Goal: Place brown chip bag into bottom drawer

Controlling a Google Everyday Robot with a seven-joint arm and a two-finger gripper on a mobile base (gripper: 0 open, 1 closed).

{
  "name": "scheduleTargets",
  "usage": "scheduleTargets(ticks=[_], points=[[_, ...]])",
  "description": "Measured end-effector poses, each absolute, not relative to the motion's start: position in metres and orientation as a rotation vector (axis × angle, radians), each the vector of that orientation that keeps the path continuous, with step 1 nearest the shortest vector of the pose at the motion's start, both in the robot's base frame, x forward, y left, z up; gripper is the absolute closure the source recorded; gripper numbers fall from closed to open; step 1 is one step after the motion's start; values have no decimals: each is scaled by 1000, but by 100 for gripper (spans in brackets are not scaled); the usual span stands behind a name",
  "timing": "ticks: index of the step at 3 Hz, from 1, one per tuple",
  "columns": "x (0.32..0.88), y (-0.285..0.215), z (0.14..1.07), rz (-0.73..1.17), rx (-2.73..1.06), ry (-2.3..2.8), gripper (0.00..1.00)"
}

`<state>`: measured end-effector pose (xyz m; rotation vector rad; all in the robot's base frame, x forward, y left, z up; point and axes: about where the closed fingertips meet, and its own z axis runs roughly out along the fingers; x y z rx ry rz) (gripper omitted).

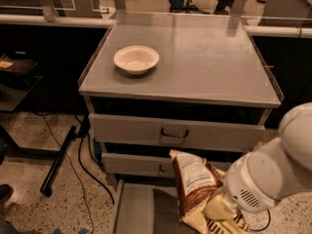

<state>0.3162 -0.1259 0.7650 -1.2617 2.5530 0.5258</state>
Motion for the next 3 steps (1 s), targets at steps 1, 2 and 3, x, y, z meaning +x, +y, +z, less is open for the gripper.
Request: scheduleTargets(ticks=[1, 2, 3], points=[[303, -102, 697, 661, -1295, 2632, 100], [296, -89, 648, 754, -1266, 2704, 100], [295, -87, 639, 776, -1258, 2717, 100]])
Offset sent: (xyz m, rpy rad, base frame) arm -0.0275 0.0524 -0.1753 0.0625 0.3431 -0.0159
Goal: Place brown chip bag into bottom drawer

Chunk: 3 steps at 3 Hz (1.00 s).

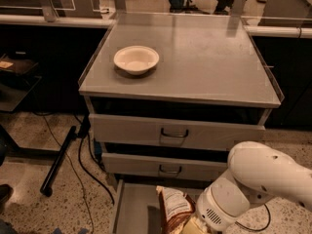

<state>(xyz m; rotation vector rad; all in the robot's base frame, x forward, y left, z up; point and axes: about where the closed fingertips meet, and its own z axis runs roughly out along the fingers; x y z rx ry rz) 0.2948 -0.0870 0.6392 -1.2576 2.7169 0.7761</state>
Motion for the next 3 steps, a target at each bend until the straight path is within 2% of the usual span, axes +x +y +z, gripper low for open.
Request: scheduleTargets(ticks=[3], points=[[310, -115, 544, 956, -994, 2817, 100]])
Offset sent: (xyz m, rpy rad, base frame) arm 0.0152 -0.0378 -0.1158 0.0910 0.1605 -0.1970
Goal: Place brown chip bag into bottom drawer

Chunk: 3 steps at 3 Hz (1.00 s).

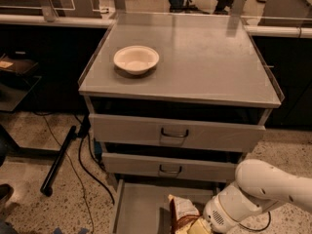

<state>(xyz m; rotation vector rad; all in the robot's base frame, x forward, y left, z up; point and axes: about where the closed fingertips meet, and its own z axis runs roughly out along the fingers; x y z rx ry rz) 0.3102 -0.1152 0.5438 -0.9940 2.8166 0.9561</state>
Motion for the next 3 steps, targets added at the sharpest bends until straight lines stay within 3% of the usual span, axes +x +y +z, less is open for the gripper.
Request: scheduleTargets(ticks=[3], points=[[311, -113, 490, 1086, -837, 2849, 100]])
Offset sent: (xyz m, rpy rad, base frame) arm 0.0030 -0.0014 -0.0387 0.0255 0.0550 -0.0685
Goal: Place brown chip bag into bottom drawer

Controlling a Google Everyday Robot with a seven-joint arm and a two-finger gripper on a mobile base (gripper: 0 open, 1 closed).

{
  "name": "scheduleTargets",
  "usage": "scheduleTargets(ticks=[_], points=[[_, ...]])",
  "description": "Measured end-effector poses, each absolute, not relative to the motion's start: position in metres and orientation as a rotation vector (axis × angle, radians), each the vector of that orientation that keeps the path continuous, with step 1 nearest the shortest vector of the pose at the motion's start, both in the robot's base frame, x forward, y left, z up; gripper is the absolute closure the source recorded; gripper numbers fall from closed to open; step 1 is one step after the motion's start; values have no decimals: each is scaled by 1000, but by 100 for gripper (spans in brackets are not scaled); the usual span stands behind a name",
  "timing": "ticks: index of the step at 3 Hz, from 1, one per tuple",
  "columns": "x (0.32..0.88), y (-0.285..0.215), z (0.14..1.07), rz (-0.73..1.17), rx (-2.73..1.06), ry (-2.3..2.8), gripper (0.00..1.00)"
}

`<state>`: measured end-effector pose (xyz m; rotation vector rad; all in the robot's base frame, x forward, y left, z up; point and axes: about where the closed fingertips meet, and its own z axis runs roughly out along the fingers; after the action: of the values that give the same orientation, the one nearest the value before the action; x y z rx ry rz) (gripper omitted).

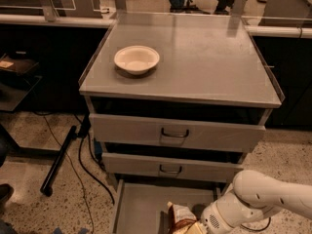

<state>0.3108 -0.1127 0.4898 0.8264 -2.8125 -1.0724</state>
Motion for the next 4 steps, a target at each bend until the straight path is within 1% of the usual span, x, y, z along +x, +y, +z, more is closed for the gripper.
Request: scheduleTargets(ticks=[2, 3, 4], points=[[337, -102, 425, -1332, 649, -2768, 100], [337, -102, 425, -1333, 649, -2768, 100], [338, -91, 420, -1464, 600, -2750, 100]])
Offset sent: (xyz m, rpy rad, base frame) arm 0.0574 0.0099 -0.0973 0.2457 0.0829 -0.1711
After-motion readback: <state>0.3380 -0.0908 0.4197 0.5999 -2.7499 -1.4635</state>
